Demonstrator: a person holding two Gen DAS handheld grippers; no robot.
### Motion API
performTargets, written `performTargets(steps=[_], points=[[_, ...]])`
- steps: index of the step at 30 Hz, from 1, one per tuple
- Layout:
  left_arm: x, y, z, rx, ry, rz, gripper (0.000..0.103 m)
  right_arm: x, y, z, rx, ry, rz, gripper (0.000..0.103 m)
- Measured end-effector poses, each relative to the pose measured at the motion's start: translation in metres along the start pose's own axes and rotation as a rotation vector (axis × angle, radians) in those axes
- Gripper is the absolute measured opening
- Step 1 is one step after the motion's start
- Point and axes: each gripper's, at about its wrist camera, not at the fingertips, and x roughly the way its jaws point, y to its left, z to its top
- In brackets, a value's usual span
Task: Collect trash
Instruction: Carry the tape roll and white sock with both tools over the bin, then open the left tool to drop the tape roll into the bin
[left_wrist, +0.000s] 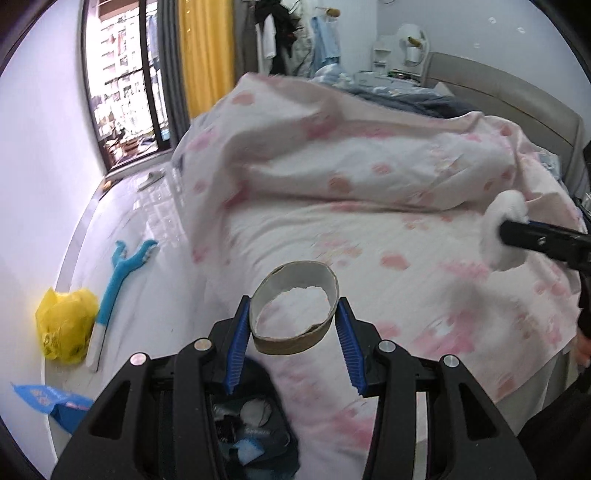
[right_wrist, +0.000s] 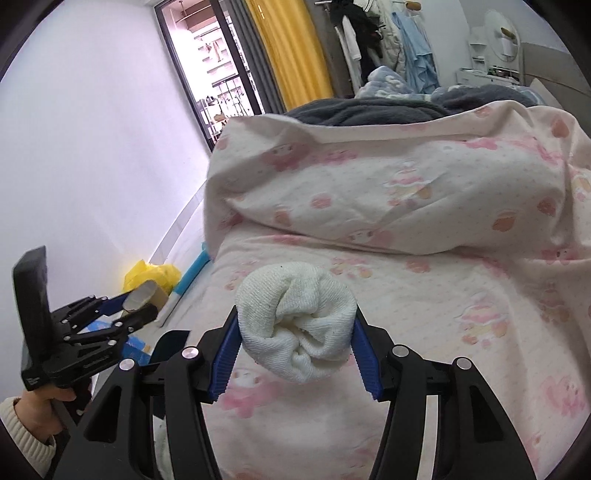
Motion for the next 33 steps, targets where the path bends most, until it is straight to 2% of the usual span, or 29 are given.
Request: performTargets(steps=[9,20,33], points=[[0.013,0.053,-0.033,-0.084,0.077,0.043,0.048,0.009,0.049,-0.009,-0.074,0.036,0.017,0.057],[0.026,0.092,-0.067,-0.151,0.180,0.016,0.049,0.032,0.105,-0.006,-0.117,0.055,0.097,0.057],[0.043,0.141,-0.119,-0.248,0.353,0.021,0.049,0.076,0.164,-0.010,-0.143,0.122,0.173,0.057]])
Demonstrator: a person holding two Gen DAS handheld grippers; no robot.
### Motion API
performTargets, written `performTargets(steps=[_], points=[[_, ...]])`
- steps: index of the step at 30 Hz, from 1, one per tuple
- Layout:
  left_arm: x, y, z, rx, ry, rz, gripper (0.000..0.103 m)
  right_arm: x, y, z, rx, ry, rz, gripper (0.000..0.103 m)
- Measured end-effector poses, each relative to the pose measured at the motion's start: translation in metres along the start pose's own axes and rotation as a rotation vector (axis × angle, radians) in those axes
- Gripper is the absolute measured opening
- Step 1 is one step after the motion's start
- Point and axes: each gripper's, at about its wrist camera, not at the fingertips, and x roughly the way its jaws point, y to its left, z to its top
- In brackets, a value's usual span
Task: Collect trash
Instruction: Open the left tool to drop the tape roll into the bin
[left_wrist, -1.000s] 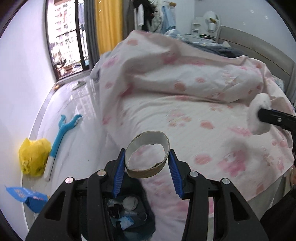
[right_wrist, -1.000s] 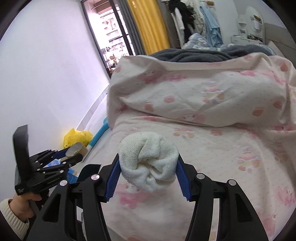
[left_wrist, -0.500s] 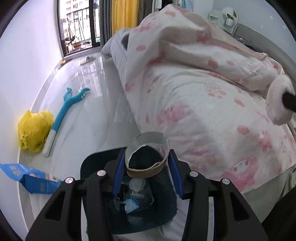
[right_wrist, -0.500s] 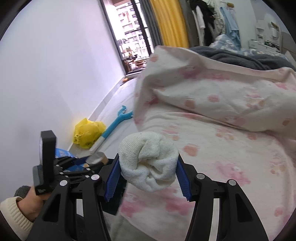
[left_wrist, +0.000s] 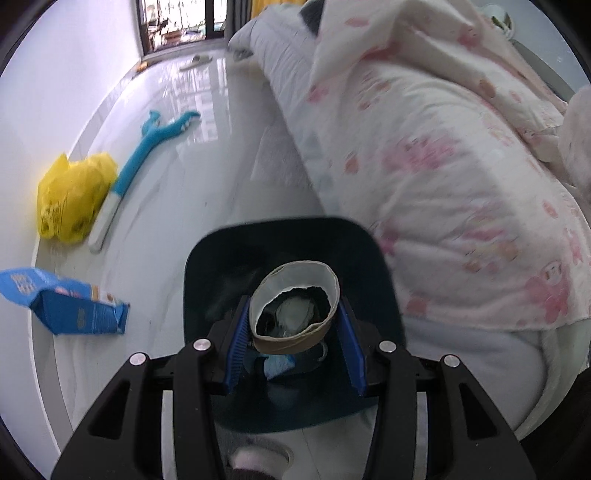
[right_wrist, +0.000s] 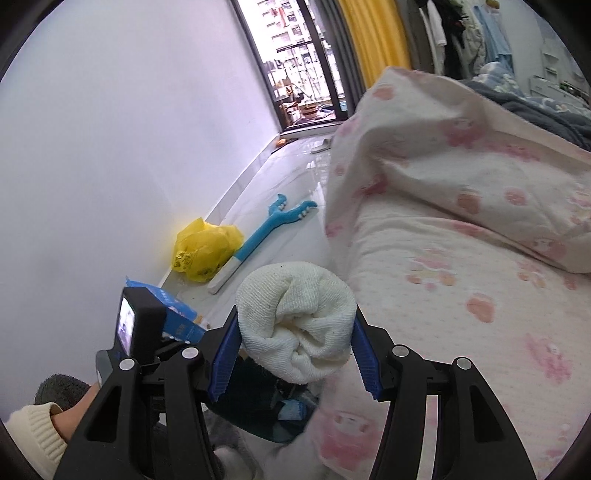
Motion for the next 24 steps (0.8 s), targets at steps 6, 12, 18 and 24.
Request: performTargets(steps=[6,12,18,24], points=[[0.014,0.020,-0.014,-0.037,0.084,-0.002,0.049,0.027,0.021,0.002,-0.018,0.035,0.015,0.057],[0.022,0.037,-0.025,-0.060,0.141,-0.016,0.060,0.051,0.034,0.003,-0.025,0.069,0.031,0.057],[0.013,0.052,-0.029,-0.071,0.129,-0.012,0.074,0.078,0.050,-0.001,-0.035,0.116,0.032,0.057],[-0.012,0.069,-0.030,-0.084,0.051,0.002,0.085,0.104,0.061,-0.010,-0.030,0.181,0.012,0.057]])
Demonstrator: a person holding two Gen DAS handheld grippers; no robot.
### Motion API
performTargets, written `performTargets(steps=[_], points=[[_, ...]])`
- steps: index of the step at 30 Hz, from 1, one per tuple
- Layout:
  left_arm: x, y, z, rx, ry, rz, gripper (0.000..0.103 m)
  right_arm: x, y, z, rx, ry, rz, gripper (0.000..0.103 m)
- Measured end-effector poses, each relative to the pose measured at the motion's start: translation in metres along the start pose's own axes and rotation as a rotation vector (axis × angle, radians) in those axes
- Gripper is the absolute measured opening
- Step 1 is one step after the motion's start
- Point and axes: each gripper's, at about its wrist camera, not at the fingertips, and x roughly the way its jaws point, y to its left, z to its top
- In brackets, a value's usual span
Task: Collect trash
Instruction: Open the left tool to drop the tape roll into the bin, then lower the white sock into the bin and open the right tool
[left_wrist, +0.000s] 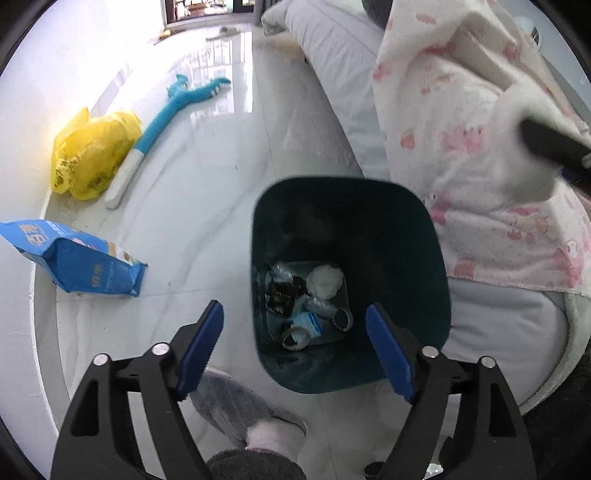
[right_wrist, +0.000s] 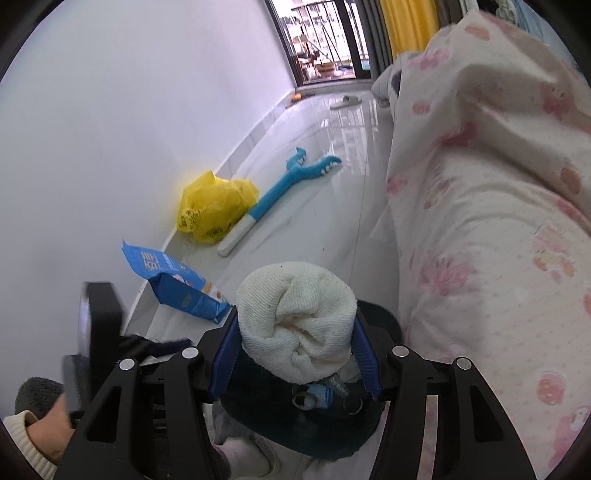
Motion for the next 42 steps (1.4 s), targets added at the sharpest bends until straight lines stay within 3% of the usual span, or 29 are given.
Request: performTargets(steps=[21,32,38,42], points=[[-0.087,0.027,0.000,0.047,-0.311,0.047,0.090,0.105,0.018,-0.028,-0.013,0.265,-0.110,0.057],[-0.148,0.006,0.010,0.051,-0.516,0.004,0.092,0.118,0.012,-0.042,-0.045,0.365,-0.157,0.065],[-0.181,-0.015,0.012,0.097,-0.605,0.003,0.094,0.103,0.010,-0.043,-0.043,0.352,-0.147,0.067],[-0.185,-0.019,0.011,0.116,-0.617,0.028,0.096,0.088,0.012,-0.036,-0.046,0.317,-0.141,0.073]])
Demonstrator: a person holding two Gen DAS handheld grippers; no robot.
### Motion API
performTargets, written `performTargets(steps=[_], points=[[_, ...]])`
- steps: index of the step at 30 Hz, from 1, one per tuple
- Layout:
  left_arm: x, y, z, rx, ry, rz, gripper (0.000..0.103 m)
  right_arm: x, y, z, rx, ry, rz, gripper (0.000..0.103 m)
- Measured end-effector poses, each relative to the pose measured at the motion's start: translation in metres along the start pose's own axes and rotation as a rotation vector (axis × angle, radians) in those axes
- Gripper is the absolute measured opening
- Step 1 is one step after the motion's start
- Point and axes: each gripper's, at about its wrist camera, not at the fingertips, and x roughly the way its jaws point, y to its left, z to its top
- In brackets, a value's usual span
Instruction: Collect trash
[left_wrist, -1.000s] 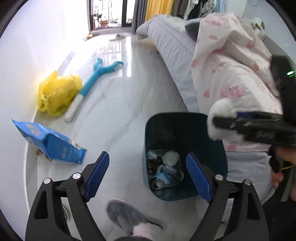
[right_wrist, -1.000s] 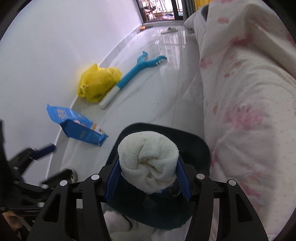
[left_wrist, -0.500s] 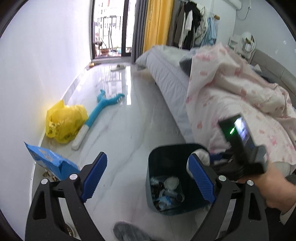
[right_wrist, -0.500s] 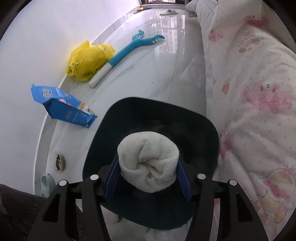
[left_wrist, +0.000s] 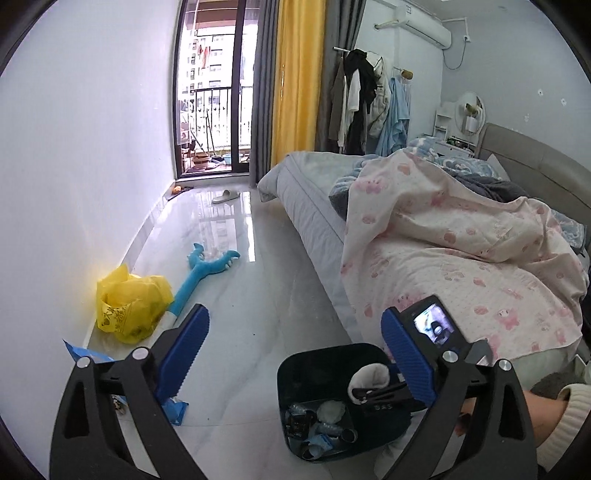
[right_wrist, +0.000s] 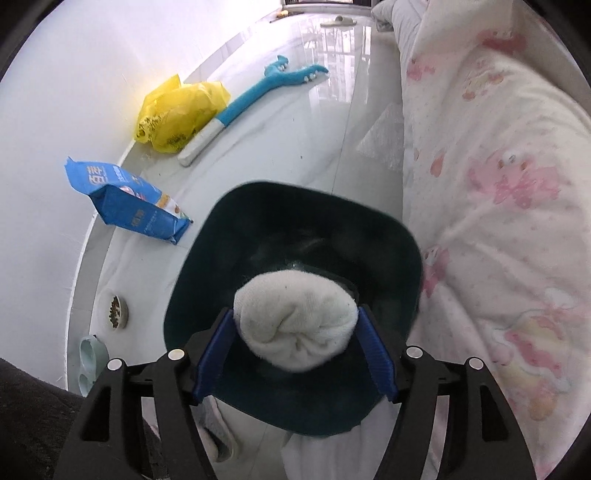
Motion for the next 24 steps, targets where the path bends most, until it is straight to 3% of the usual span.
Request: performTargets(steps=[2,9,10,15,24], points=[[0.000,0.001,0.002,-0.022,0.001,0.000,0.096,-0.015,0.001,0.002,-0.012,-0.046,0.003,0.081],[-0.005,-0.002,0.015,-0.083,-0.029,-0.010,0.099,-0.075,-0.005,0.004,-0.039,-0.188,0.022,0.085],[-0.006,-0.005,0.017,-0.081,-0.033,-0.004,0.099,-0.082,-0.007,0.004,-0.039,-0.205,0.020,0.089],[-0.001,-0.016,0.023,-0.077,-0.008,0.024,0.099,-0.126,-0.021,-0.004,-0.040,-0.324,-0.008,0.091],[-0.002,-0.051,0.029,-0.028,-0.044,0.042,0.100,-0.212,-0.054,-0.031,-0.022,-0.566,-0.083,0.099]])
